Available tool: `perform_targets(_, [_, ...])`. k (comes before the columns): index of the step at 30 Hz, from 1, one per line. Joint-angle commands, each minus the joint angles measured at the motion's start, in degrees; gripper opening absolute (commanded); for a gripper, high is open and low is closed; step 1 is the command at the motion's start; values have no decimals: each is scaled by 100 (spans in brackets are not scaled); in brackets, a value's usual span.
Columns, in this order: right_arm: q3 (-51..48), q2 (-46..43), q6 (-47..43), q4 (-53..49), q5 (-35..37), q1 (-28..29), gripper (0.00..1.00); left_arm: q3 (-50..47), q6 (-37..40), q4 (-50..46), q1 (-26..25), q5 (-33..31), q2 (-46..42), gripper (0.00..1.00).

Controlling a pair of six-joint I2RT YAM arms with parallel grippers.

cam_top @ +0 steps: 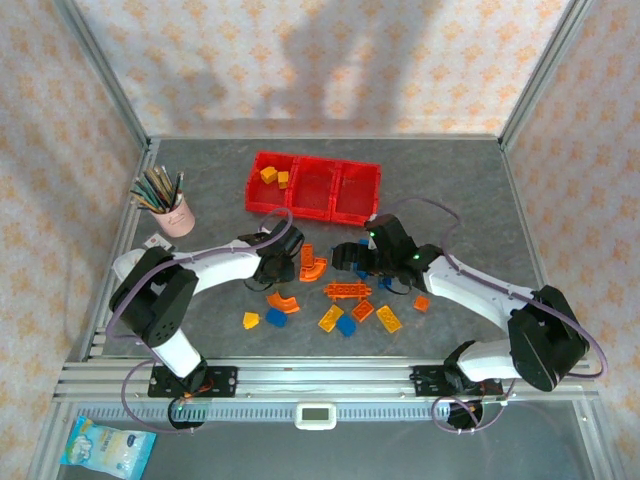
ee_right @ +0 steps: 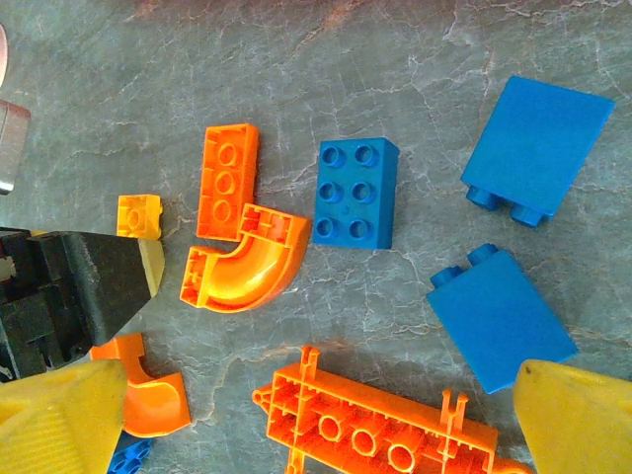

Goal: Sort the legos into containers by color
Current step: Pick up the lego from the center of the table.

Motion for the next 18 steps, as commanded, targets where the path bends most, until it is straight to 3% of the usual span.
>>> perform_targets(1, [230, -80, -54, -54, 160, 27, 100, 21, 42, -26, -8, -222, -299, 39])
perform_targets(7, [486, -73, -15, -22, 99, 19, 100, 376, 164, -168, 172, -515, -615, 39])
perform_targets(11, [757, 35, 86, 128, 31, -31, 100, 1029, 450, -260, 669, -633, -575, 39])
perform_targets(18, [1269, 448, 122, 232, 18, -317, 100, 2751, 1050, -286, 1421, -691, 420, 39])
